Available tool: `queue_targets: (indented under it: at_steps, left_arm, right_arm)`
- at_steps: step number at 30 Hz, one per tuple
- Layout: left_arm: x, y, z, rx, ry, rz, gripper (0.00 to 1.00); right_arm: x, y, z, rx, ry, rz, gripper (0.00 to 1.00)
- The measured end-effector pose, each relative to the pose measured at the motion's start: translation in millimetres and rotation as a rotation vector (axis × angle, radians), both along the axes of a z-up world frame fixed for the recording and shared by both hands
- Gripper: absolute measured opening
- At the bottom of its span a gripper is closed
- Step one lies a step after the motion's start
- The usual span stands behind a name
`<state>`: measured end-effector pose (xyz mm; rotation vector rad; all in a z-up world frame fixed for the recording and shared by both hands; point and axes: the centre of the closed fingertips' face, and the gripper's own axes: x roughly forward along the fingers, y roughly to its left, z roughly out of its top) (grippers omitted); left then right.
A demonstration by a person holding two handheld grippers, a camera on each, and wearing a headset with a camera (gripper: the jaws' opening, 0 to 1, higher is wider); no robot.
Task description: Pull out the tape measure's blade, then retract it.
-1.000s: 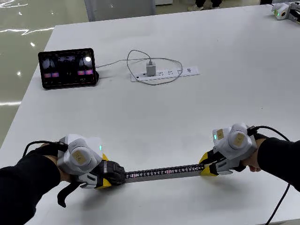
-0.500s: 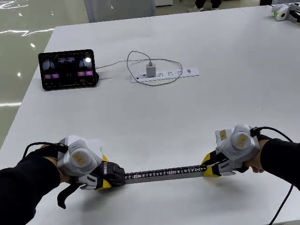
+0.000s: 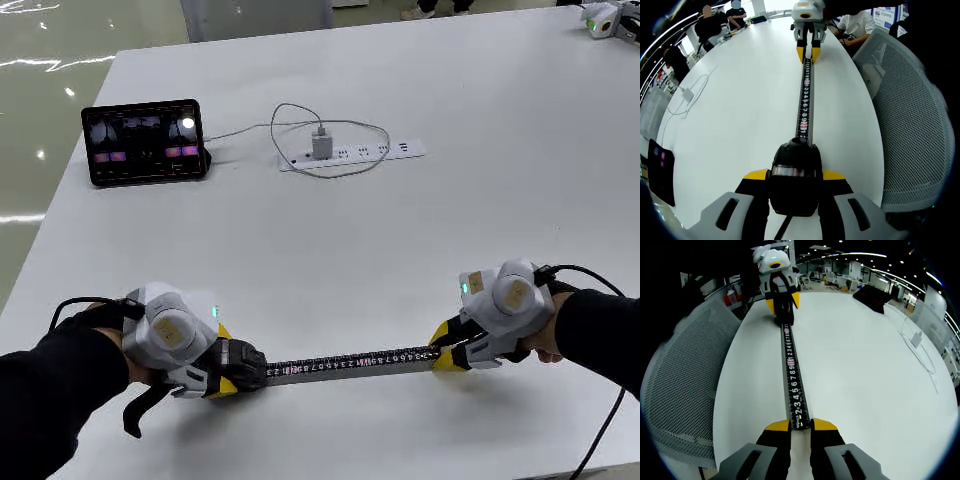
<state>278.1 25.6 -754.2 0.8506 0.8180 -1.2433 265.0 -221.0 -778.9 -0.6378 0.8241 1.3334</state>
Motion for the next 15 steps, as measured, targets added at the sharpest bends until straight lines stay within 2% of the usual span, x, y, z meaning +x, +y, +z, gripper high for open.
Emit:
queue_targets:
  at_steps: [6, 11, 15]
  left_arm:
    - [0.5, -0.1, 0.0, -0.002, 0.0, -0.007, 0.32]
    - [0.0, -0.8, 0.0, 0.01, -0.003, -0.029, 0.32]
    - [0.3, -1.3, 0.1, 0.017, -0.003, -0.028, 0.32]
  right_arm:
    - [0.4, 0.9, 0.4, -0.004, 0.013, 0.002, 0.11]
    - [-0.7, 1.7, -0.3, -0.05, 0.001, 0.044, 0.12]
    - [-0.5, 0.7, -0.1, -0.053, 0.012, 0.033, 0.12]
